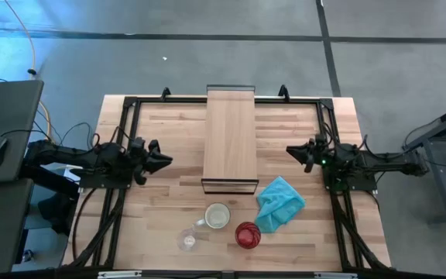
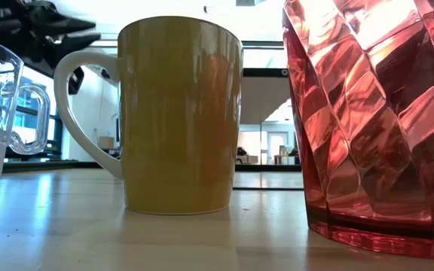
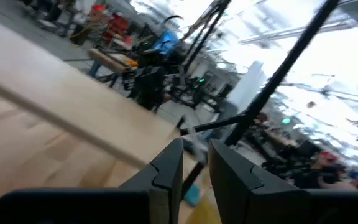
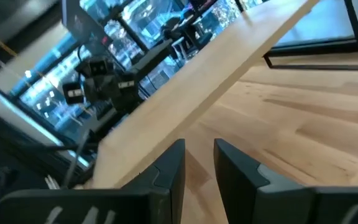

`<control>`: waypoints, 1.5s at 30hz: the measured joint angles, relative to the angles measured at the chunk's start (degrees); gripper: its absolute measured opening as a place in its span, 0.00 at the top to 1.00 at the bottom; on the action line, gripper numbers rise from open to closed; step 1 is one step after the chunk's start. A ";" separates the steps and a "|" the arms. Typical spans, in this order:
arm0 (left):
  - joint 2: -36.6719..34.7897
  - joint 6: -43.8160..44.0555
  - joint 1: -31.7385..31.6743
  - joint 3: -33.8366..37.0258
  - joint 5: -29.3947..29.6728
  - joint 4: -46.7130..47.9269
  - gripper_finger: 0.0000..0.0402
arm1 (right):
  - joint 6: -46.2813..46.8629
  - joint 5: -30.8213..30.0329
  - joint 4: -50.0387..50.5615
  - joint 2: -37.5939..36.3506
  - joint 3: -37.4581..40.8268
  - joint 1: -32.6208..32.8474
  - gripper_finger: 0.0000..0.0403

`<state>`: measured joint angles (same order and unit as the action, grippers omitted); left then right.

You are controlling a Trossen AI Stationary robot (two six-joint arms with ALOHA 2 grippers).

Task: Stack small to large cups/mugs on shelf
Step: Put the transparent cup on the shelf

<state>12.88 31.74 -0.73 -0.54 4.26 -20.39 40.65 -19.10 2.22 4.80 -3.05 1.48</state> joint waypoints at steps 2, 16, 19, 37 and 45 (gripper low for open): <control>0.00 0.03 0.00 0.00 -1.67 -2.06 0.83 | 0.19 0.14 -1.12 0.00 0.00 0.00 0.81; 0.00 -11.06 0.02 0.00 -4.71 -5.11 0.83 | -26.48 0.44 -8.59 0.00 0.00 0.04 0.81; 0.00 -13.29 0.02 0.00 -4.71 -5.09 0.83 | -25.72 0.43 -10.97 0.00 0.02 0.04 0.81; 0.00 -27.03 0.00 -0.02 -1.15 -2.06 0.83 | -24.33 0.44 -11.22 -0.02 0.00 0.04 0.81; 0.00 -27.02 0.00 -0.02 -2.13 3.15 0.83 | -29.79 0.42 -11.13 -0.02 0.00 0.04 0.81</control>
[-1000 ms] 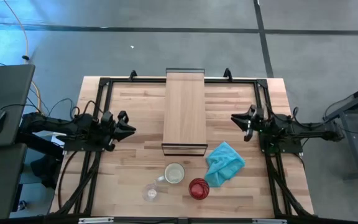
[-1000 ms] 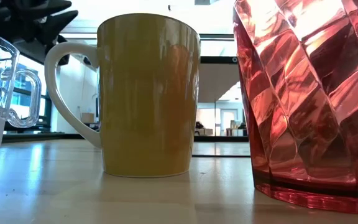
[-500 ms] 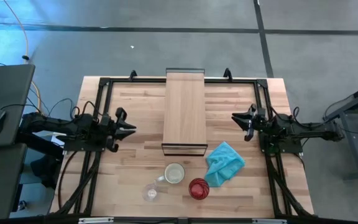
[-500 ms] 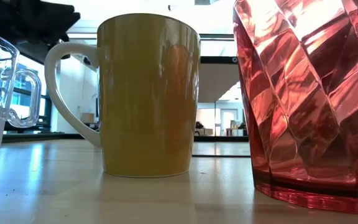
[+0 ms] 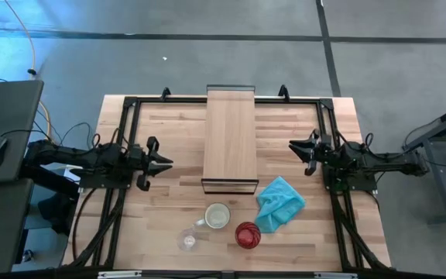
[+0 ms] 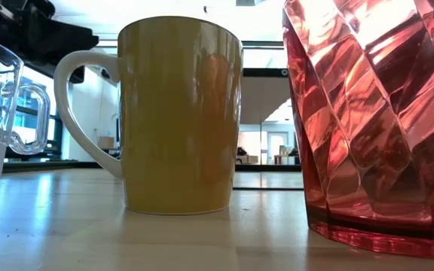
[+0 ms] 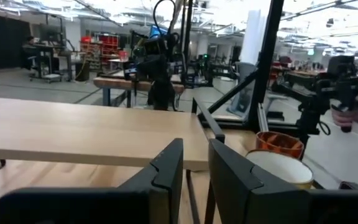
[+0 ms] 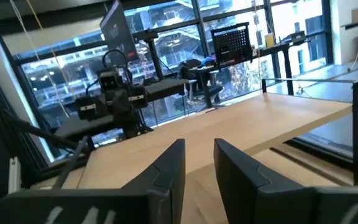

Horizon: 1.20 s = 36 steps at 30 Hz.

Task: Stack small to large cups/mugs on shelf
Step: Put the transparent cup on the shelf

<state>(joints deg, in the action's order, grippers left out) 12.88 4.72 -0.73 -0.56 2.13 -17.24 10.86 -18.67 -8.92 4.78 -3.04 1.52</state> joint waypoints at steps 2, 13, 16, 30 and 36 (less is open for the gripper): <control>-0.01 0.01 0.00 0.00 -0.11 0.00 0.83 | -0.73 0.00 0.06 0.02 0.00 0.00 0.81; 0.00 5.11 0.00 0.00 -0.20 0.01 0.83 | 6.17 11.59 -0.40 0.15 0.00 0.03 0.81; 0.00 5.17 0.00 0.00 -0.20 -0.03 0.83 | 8.84 14.01 0.53 1.48 -1.87 0.06 0.81; 0.00 4.83 0.00 0.00 2.92 1.28 0.83 | 8.47 18.05 17.93 33.37 -28.69 8.89 0.81; 0.00 4.64 0.00 0.00 3.98 1.22 0.83 | 11.39 20.26 25.90 48.78 -43.85 13.71 0.81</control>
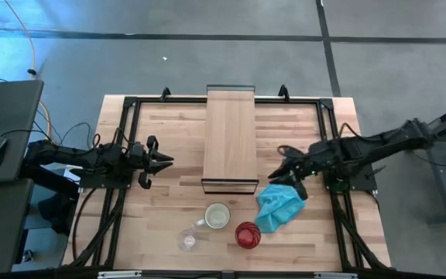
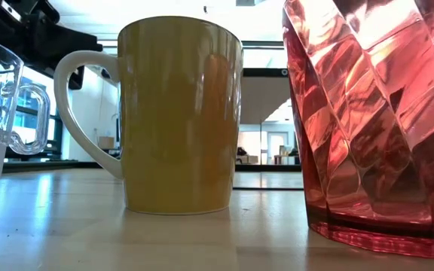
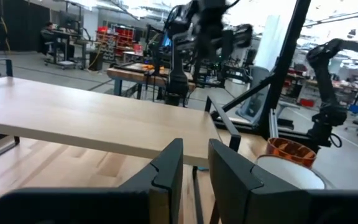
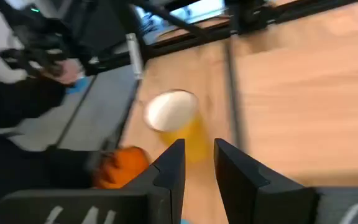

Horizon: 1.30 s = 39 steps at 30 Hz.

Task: Stack small to large cups/mugs on shelf
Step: Put the transparent cup on the shelf

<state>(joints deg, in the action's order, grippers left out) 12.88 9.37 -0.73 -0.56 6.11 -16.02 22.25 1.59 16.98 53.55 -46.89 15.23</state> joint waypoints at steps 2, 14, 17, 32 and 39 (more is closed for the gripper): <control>0.00 -0.04 0.00 0.00 -0.02 0.26 0.83 | 0.49 -0.02 5.61 4.54 -6.52 1.81 0.81; 0.00 0.24 0.00 0.00 -0.58 4.25 0.83 | 2.87 -4.79 37.24 28.37 -37.50 11.71 0.81; 0.00 2.31 0.00 0.00 -4.64 4.03 0.83 | 0.03 -4.85 37.57 31.77 -42.91 12.69 0.81; 0.00 12.98 0.02 0.00 -23.52 4.14 0.83 | -15.07 -11.24 44.77 47.11 -67.52 11.36 0.81; 0.00 10.37 0.00 0.00 -23.45 4.82 0.83 | -18.88 -8.04 51.86 57.73 -83.77 8.45 0.81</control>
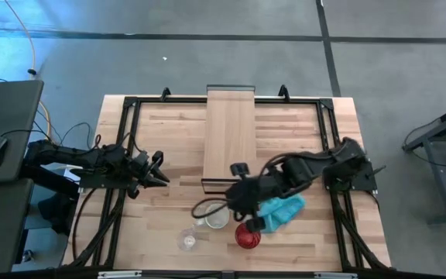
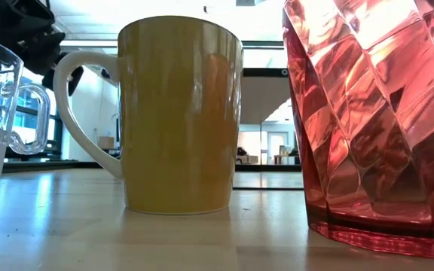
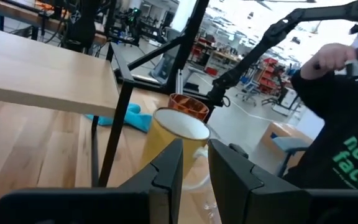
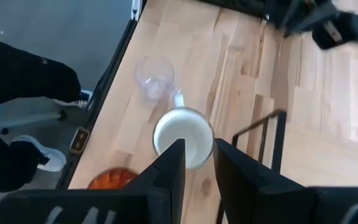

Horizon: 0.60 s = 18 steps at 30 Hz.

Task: Stack small to large cups/mugs on shelf
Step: Put the transparent cup on the shelf

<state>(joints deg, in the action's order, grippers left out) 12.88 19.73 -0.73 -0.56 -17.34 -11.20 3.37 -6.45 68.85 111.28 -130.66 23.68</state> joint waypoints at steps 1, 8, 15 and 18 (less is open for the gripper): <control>0.00 -0.26 0.00 0.00 0.19 0.43 0.83 | -0.87 0.99 0.36 1.55 -2.40 -0.36 0.81; -0.02 -1.45 0.00 -0.02 1.12 3.88 0.83 | -3.80 8.05 -4.40 4.54 -0.65 -3.55 0.81; 0.00 -2.90 0.00 -0.02 3.84 6.98 0.83 | -6.38 10.57 -9.10 8.64 -0.53 -5.01 0.81; -0.02 -2.98 0.00 -0.02 3.84 7.49 0.83 | -8.43 13.43 -13.28 10.77 -0.53 -4.80 0.81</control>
<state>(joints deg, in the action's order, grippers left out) 12.86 16.75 -0.73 -0.58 -13.50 -3.71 -5.06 6.98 55.57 122.05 -131.20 18.88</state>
